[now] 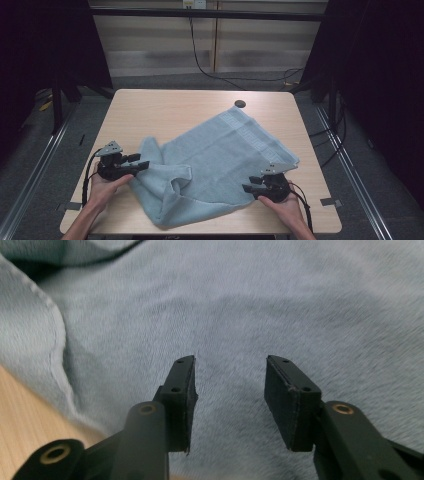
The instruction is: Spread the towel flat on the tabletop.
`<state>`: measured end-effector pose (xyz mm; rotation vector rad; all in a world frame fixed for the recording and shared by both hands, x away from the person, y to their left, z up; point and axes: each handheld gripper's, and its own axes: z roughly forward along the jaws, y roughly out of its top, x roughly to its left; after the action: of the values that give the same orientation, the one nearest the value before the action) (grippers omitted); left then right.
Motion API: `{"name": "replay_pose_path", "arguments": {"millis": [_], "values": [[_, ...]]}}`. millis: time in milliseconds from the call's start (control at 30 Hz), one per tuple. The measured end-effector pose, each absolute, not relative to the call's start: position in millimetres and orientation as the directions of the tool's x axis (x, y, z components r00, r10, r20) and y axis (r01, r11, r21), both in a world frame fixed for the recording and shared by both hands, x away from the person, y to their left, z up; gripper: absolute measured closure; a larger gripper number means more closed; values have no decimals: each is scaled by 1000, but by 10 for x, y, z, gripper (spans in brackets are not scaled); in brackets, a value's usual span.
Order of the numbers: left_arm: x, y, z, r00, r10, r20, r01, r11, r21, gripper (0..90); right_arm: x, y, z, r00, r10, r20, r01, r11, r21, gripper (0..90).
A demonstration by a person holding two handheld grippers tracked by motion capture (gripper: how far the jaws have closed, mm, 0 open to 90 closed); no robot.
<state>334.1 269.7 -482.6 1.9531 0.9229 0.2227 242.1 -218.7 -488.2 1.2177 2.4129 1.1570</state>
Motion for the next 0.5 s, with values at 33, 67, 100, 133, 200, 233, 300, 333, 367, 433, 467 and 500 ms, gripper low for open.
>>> {"name": "replay_pose_path", "arguments": {"millis": [33,67,100,133,200,233,300,333,367,433,467,500], "values": [[3355,2699,-4862,700,682,-215,529,-292,797,387,2410,-2181,-4912,-639,753,158,599,358,716,552],[3365,2689,-4896,700,681,-217,540,-304,785,351,2407,-2180,-4941,-635,757,153,604,364,709,545],[3371,2672,-4925,706,675,-217,547,-324,772,340,2416,-2181,-4972,-635,760,139,606,378,700,542],[3364,2652,-4948,712,670,-209,545,-340,767,364,2424,-2188,-4991,-634,761,138,607,379,699,547],[3335,2614,-4984,737,650,-186,525,-377,763,603,2465,-2219,-4991,-617,776,131,612,369,699,547],[3320,2582,-5006,739,649,-181,525,-387,758,654,2482,-2233,-4993,-615,780,118,609,375,699,551],[3290,2525,-5004,753,630,-192,522,-393,757,779,2545,-2282,-5002,-599,792,120,614,358,703,570],[3268,2491,-5004,750,631,-200,529,-389,754,799,2579,-2306,-5006,-592,798,110,613,358,705,576],[3250,2459,-5005,757,620,-205,526,-393,754,811,2616,-2328,-5010,-588,802,102,611,358,706,579],[3216,2402,-5006,770,601,-216,523,-399,754,836,2695,-2381,-5010,-570,816,98,619,349,703,580],[3190,2356,-5007,779,587,-222,519,-405,753,846,2749,-2417,-5015,-562,822,91,619,345,706,580],[3176,2329,-5007,782,581,-226,519,-405,753,850,2808,-2453,-5017,-548,831,94,626,333,705,579]]}}
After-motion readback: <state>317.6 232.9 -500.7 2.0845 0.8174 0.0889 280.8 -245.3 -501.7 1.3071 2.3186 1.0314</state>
